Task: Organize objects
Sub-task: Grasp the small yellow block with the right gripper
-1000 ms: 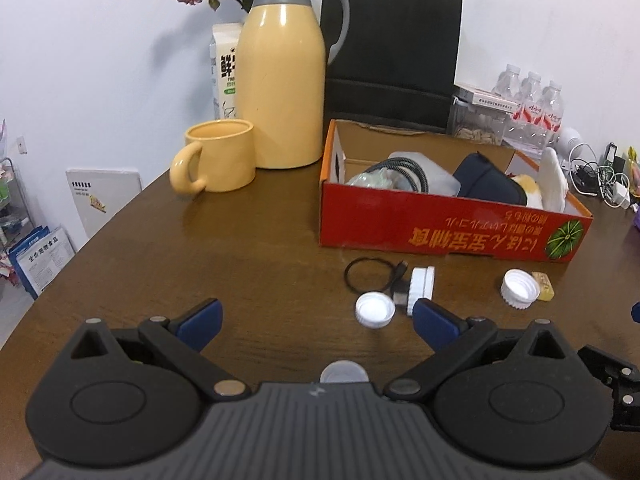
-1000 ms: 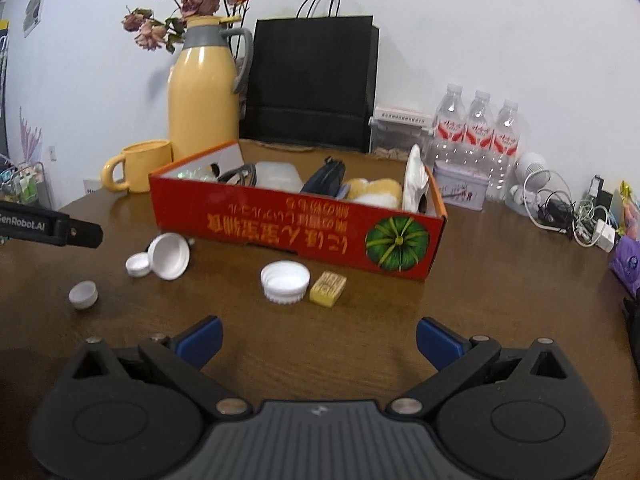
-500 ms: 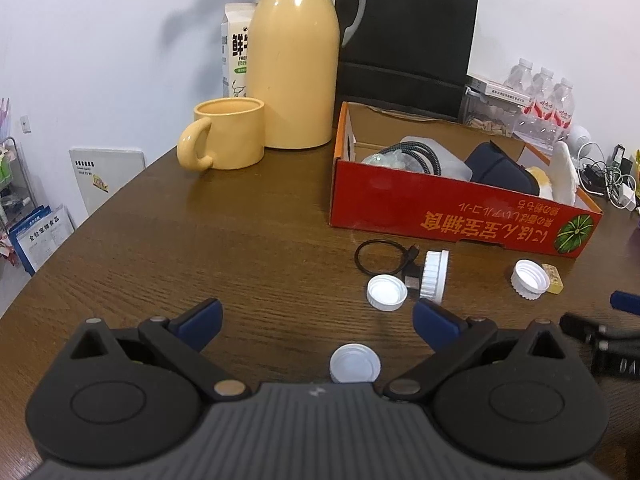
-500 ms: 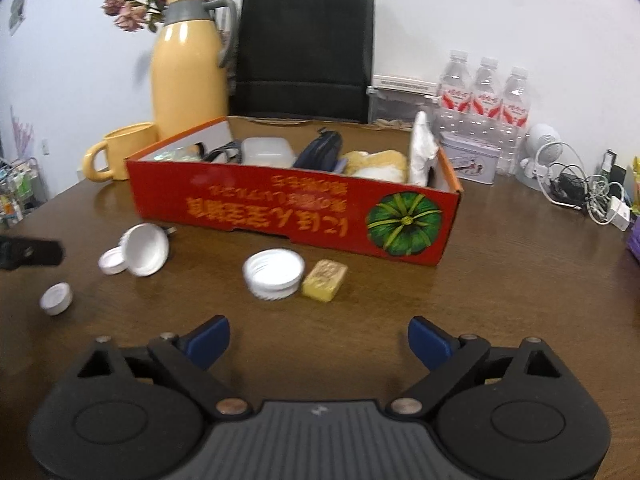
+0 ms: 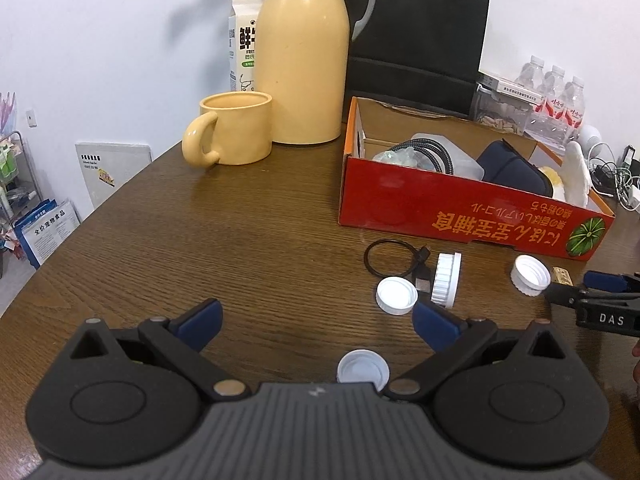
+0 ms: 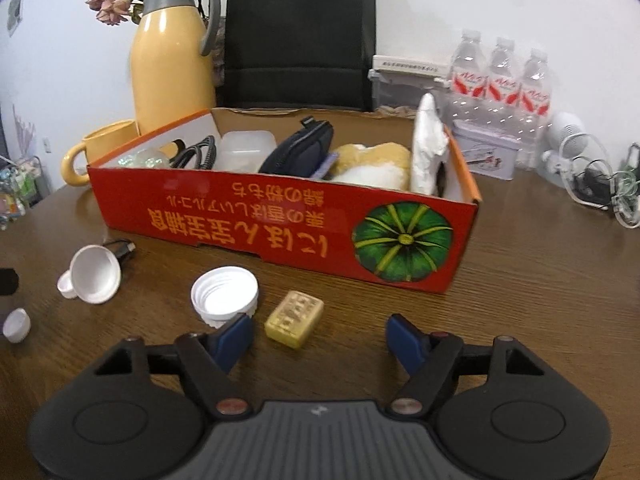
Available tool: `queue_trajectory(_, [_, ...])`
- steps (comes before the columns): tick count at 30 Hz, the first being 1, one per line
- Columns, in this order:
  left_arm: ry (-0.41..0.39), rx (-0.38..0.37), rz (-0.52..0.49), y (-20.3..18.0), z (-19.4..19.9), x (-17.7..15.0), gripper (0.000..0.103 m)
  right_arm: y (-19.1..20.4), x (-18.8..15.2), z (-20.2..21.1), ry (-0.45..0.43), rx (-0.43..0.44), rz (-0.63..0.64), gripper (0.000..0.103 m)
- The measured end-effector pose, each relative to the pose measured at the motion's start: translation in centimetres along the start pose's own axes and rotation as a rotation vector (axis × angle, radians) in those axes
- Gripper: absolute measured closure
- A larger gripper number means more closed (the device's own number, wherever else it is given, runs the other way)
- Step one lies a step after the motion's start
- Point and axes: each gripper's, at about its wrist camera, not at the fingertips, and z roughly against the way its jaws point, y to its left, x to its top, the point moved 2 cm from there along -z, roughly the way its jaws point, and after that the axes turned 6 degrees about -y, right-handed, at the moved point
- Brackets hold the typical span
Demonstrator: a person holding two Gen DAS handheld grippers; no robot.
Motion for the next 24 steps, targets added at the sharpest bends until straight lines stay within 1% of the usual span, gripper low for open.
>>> queue_trajectory(2, [0.001, 0.002, -0.001, -0.1, -0.1, 0.0, 0.0, 0.2, 0.2, -0.2, -0.005, 0.011, 0.006, 0.037])
queue_trajectory(4, [0.002, 0.004, 0.0, -0.1, -0.2, 0.0, 0.0, 0.4, 0.3, -0.2, -0.016, 0.026, 0.015, 0.063])
queue_trajectory(5, [0.003, 0.004, 0.0, -0.1, -0.2, 0.0, 0.0, 0.5, 0.3, -0.1, -0.019, 0.033, 0.018, 0.07])
queue_trajectory(6, [0.004, 0.005, 0.001, -0.1, -0.2, 0.0, 0.0, 0.6, 0.3, 0.0, -0.021, 0.038, 0.019, 0.074])
queue_trajectory(11, [0.005, 0.01, 0.003, 0.0, -0.2, 0.0, 0.0, 0.2, 0.3, 0.5, -0.034, 0.042, -0.003, 0.074])
queue_trajectory(20, [0.006, 0.008, 0.011, 0.3, 0.2, -0.3, 0.0, 0.6, 0.0, 3.1, -0.142, -0.014, 0.02, 0.075])
queue_trajectory(24, [0.014, 0.001, 0.015, 0.5, 0.2, -0.6, 0.0, 1.4, -0.4, 4.7, -0.177, -0.02, 0.034, 0.075])
